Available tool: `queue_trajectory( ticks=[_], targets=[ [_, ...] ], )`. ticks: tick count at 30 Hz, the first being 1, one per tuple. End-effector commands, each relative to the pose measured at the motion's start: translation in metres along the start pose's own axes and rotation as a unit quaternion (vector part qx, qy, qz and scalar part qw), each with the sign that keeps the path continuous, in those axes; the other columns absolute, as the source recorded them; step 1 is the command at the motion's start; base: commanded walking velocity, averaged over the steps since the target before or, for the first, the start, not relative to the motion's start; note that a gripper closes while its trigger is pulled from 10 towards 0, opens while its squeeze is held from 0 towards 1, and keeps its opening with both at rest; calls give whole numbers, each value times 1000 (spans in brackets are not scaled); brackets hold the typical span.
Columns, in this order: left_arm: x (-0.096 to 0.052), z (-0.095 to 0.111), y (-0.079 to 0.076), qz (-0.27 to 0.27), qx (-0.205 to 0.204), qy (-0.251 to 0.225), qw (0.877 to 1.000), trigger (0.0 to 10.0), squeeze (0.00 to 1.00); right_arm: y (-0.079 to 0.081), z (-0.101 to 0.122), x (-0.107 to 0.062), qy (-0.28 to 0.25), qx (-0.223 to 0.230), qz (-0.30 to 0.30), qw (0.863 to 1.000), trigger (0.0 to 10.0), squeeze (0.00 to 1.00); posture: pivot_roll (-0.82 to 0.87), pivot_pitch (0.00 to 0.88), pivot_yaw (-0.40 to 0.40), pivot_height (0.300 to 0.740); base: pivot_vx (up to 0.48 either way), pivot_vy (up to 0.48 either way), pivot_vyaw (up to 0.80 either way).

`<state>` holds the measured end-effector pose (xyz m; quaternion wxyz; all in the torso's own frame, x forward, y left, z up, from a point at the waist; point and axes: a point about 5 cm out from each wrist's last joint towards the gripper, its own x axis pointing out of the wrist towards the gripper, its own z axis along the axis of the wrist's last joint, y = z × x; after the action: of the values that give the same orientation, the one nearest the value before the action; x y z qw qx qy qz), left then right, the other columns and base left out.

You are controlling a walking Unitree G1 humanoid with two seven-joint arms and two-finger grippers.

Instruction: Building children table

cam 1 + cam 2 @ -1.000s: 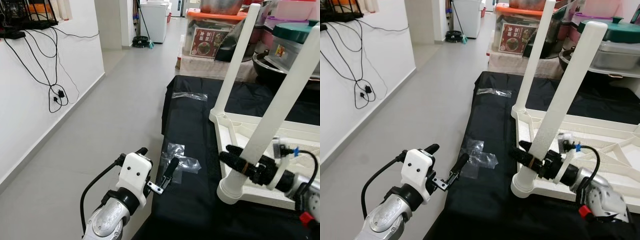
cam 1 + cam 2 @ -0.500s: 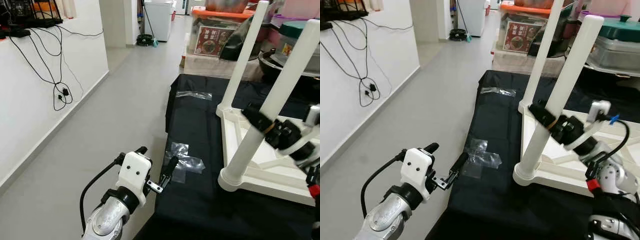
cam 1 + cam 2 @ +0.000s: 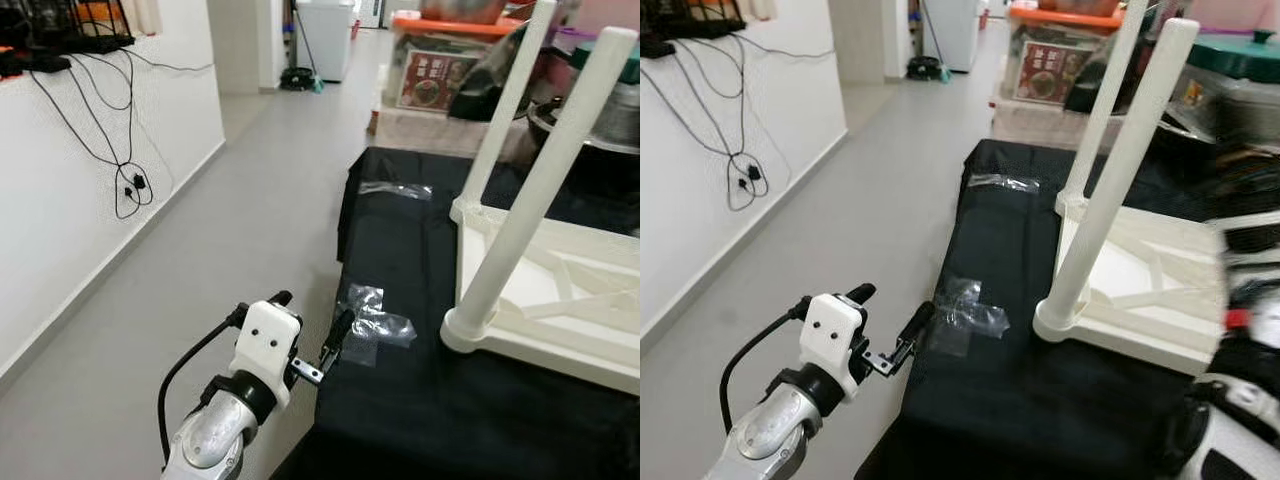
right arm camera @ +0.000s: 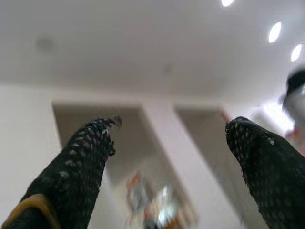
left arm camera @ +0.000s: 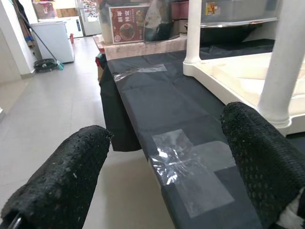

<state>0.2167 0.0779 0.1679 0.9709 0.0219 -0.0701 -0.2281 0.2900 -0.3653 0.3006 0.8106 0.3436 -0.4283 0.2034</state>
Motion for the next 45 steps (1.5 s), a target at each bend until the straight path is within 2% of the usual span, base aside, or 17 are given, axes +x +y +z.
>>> queue_trajectory(
  ticks=[1, 4, 11, 15, 18, 21, 22, 25, 26, 30, 35, 37, 39, 41, 42, 43, 45],
  targets=[
    [1, -3, -1, -5, -1, 4, 1000, 10000, 0, 4, 4, 5, -28, 9, 12, 1000, 10000, 0, 70, 4, -45, 740, 0, 0, 0],
    [1, -3, 0, -5, -1, 4, 1000, 10000, 0, 22, 2, 21, -31, 24, 69, 997, 10000, 0, 75, 4, -48, 740, 0, 0, 0],
    [1, -3, 0, -5, 1, 3, 1000, 10000, 0, 120, -49, 74, 16, 118, 274, 954, 10000, 0, 82, 0, -48, 740, 0, 0, 0],
    [1, -2, 1, -3, 2, 2, 1000, 10000, 0, 149, -68, 90, 28, 112, 299, 947, 10000, 0, 87, 0, -51, 740, 0, 0, 0],
    [0, -1, 1, -2, 3, 1, 1000, 10000, 0, 155, -74, 97, 35, 101, 291, 951, 10000, 0, 84, 0, -49, 740, 0, 0, 0],
    [-1, -1, 0, -4, 2, 1, 1000, 10000, 0, 173, -112, 117, 94, 20, 227, 969, 10000, 0, 85, 0, -51, 740, 0, 0, 0],
    [-1, -1, 0, -4, 2, 1, 1000, 10000, 0, 173, -112, 117, 94, 20, 227, 969, 10000, 0, 85, 0, -51, 740, 0, 0, 0],
    [-1, -1, -1, -7, -1, 0, 1000, 10000, 0, 183, -155, 119, 156, -77, 168, 970, 10000, 0, 84, 0, -49, 740, 0, 0, 0],
    [-1, -1, -1, -7, -1, 0, 1000, 10000, 0, 183, -155, 119, 156, -77, 168, 970, 10000, 0, 84, 0, -49, 740, 0, 0, 0],
    [-1, 1, -6, -17, -6, -5, 1000, 10000, 0, 191, -217, 115, 209, -114, 96, 966, 10000, 0, 99, 0, -68, 740, 0, 0, 0],
    [-2, 2, -7, -20, -13, -8, 1000, 10000, 0, 192, -260, 114, 254, -152, -11, 955, 10000, 0, 97, 0, -75, 740, 0, 0, 0],
    [-2, 2, -7, -20, -13, -8, 1000, 10000, 0, 192, -260, 114, 254, -152, -11, 955, 10000, 0, 97, 0, -75, 740, 0, 0, 0],
    [-3, 3, -12, -33, -19, -9, 999, 10000, 0, 175, -286, 98, 294, -215, -99, 926, 10000, 0, 107, 0, -94, 740, 0, 0, 0],
    [-3, 3, -12, -33, -19, -9, 999, 10000, 0, 175, -286, 98, 294, -215, -99, 926, 10000, 0, 107, 0, -94, 740, 0, 0, 0],
    [-3, 3, -14, -36, -21, -10, 999, 10000, 0, 166, -297, 86, 314, -231, -139, 910, 10000, 0, 108, 0, -94, 740, 0, 0, 0],
    [-3, 3, -14, -36, -21, -10, 999, 10000, 0, 166, -297, 86, 314, -231, -139, 910, 10000, 0, 108, 0, -94, 740, 0, 0, 0],
    [-3, 5, -14, -37, -21, -12, 999, 10000, 0, 142, -311, 57, 350, -284, -216, 866, 10000, 0, 114, 0, -100, 740, 0, 0, 0]
  ],
)
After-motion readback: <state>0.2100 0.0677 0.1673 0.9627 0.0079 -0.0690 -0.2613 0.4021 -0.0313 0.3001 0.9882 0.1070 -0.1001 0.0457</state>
